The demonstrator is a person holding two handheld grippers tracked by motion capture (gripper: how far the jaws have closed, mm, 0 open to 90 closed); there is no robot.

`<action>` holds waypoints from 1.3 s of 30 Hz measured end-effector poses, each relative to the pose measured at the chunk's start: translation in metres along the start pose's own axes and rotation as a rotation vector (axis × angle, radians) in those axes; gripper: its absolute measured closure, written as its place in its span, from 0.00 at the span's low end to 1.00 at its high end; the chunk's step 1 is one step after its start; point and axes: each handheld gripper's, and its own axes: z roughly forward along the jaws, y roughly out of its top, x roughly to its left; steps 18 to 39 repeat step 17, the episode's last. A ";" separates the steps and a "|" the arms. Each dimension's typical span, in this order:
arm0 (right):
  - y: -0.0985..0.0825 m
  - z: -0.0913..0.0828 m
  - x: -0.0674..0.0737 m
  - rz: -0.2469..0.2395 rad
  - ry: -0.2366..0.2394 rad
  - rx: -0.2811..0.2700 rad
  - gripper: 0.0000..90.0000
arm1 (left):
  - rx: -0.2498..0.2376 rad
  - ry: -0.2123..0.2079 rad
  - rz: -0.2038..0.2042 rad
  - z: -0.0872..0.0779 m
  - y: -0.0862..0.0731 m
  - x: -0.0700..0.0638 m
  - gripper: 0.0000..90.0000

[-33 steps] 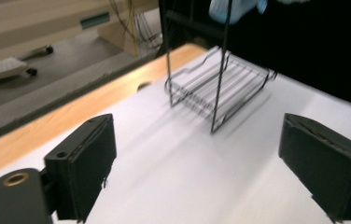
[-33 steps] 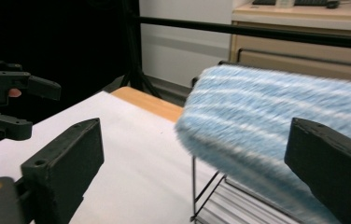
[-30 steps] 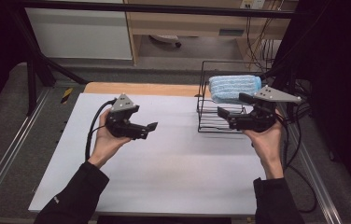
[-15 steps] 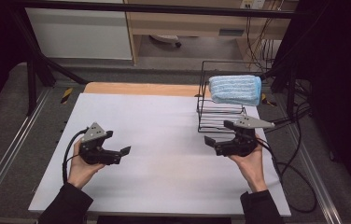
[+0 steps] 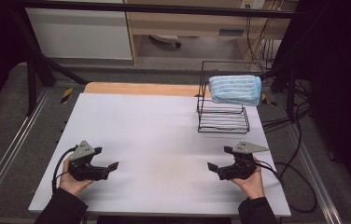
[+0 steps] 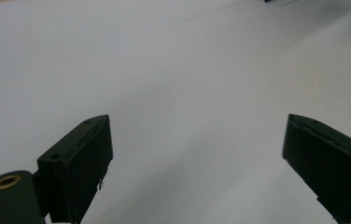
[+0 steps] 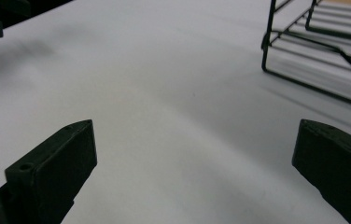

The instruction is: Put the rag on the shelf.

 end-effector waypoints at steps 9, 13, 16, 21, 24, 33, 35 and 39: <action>-0.027 -0.009 -0.016 0.037 -0.017 0.022 0.00 | 0.030 -0.015 -0.006 0.003 -0.014 0.002 0.10; -0.031 -0.008 -0.020 0.046 -0.027 0.049 0.00 | 0.033 -0.014 0.006 0.004 -0.014 0.001 0.10; -0.032 -0.007 -0.020 0.037 -0.022 0.063 0.00 | 0.035 -0.007 -0.001 0.004 -0.015 0.002 0.10; -0.032 -0.007 -0.020 0.038 -0.020 0.060 0.00 | 0.037 -0.003 -0.003 0.004 -0.015 0.003 0.10; -0.032 -0.007 -0.020 0.038 -0.020 0.060 0.00 | 0.037 -0.003 -0.003 0.004 -0.015 0.003 0.10; -0.032 -0.007 -0.020 0.038 -0.020 0.060 0.00 | 0.037 -0.003 -0.003 0.004 -0.015 0.003 0.10; -0.032 -0.007 -0.020 0.038 -0.020 0.060 0.00 | 0.037 -0.003 -0.003 0.004 -0.015 0.003 0.10; -0.032 -0.007 -0.020 0.038 -0.020 0.060 0.00 | 0.037 -0.003 -0.003 0.004 -0.015 0.003 0.10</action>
